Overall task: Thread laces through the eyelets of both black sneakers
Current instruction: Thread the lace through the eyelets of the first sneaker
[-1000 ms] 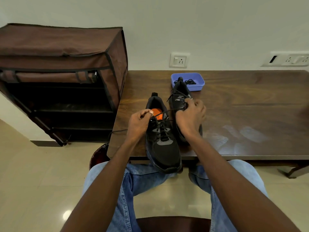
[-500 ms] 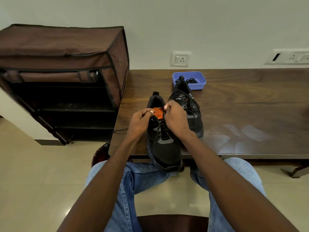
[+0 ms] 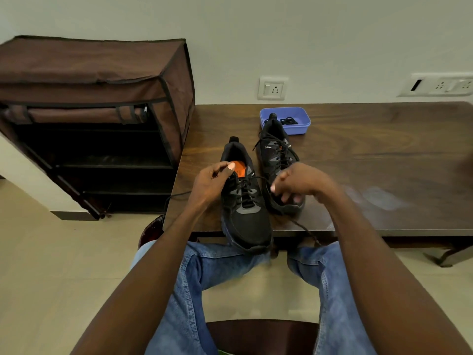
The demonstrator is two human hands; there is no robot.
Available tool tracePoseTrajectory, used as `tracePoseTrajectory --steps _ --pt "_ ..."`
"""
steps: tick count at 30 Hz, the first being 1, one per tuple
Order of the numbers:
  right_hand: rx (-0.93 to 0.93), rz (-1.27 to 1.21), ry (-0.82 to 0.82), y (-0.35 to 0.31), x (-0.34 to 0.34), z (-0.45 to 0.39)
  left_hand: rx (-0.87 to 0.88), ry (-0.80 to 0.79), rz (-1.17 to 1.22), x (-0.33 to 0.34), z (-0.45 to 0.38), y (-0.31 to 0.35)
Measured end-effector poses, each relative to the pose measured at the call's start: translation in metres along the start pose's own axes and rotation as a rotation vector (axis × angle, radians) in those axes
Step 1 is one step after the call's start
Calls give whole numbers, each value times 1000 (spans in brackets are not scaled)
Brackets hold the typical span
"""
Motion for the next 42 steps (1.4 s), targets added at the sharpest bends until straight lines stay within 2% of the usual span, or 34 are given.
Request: tracePoseTrajectory --steps 2,4,10,14,17,22,24,27,30,32,34,35,36,38,40,41,42 --pt "-97 -82 336 -8 6 -12 14 -12 -59 0 -2 2" --pt "-153 -171 472 -20 18 -18 17 -20 -94 1 -3 5" --pt "-202 37 435 -39 47 -34 -3 -55 -56 -6 -5 9" --pt "-244 -42 497 -38 43 -32 28 -83 -61 -12 -7 4" --pt "-231 -143 482 -33 43 -33 48 -82 -38 -10 -4 1" --pt "-381 -9 366 -40 59 -34 114 -56 -20 -11 5 1" --pt "-386 -4 329 -41 65 -32 113 -57 -29 -12 6 2" --pt "-383 -37 405 -36 69 -26 125 -51 -99 -8 4 0" --pt "-266 -206 489 -31 71 -24 130 -8 -151 -5 7 -2" --pt "-118 -496 533 -25 74 -26 127 19 -163 -4 9 -1" --pt "2 -948 525 -22 77 -25 149 8 -218 -3 9 -2" --pt "39 -1094 519 -20 79 -26 161 -8 -259 -2 9 -4" --pt "53 -1103 531 -18 79 -25 162 -31 -289 -2 10 -5" --pt "-3 -718 644 -16 74 -21 137 -78 -296 -2 13 -7" --pt "-164 -271 828 -18 68 -13 125 -103 -301 -3 14 -9" --pt "-272 -135 888 -20 66 -12 120 -110 -306 -4 15 -10" --pt "-354 -64 880 -21 66 -14 117 -120 -305 -5 15 -11"
Point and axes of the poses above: each hand's wrist, its own z-axis away from the middle knuckle, its own x-axis out of the palm, y = z × x, the point moved 2 cm from there along -z, towards the middle knuckle, and after that the axes turned 1 degree about y, right-handed, at the moved point
